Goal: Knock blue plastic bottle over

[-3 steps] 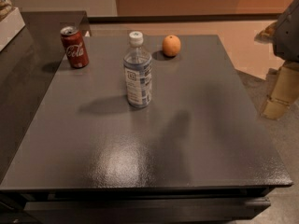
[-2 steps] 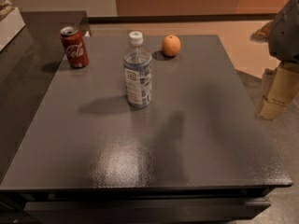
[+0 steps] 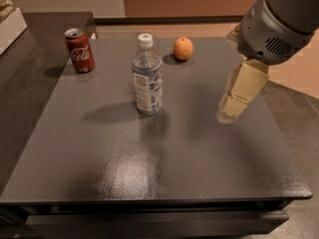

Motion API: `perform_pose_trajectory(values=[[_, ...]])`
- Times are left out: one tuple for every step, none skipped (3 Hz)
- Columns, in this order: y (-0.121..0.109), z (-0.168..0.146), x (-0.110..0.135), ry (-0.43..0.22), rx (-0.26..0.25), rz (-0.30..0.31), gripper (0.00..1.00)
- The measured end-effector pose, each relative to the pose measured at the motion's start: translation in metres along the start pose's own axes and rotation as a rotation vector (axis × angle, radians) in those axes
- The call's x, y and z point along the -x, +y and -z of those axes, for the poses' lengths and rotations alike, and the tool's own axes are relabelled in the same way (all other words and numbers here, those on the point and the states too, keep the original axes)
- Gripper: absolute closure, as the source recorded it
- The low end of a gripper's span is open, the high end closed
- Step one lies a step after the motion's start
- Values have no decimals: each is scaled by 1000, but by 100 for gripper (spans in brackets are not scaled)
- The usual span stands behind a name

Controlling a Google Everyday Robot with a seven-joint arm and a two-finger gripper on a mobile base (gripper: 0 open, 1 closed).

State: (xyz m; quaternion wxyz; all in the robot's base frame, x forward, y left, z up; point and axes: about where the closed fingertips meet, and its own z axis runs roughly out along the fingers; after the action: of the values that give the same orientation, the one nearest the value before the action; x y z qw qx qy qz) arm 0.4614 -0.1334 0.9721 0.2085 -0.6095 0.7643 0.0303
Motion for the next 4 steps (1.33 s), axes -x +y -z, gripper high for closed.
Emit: perform_pose_trajectory(values=[[-13, -23, 34, -71, 5, -70, 0], [-27, -42, 57, -125, -25, -140, 0], [-35, -56, 80, -196, -53, -195, 0], [-36, -70, 104, -258, -50, -220, 0]])
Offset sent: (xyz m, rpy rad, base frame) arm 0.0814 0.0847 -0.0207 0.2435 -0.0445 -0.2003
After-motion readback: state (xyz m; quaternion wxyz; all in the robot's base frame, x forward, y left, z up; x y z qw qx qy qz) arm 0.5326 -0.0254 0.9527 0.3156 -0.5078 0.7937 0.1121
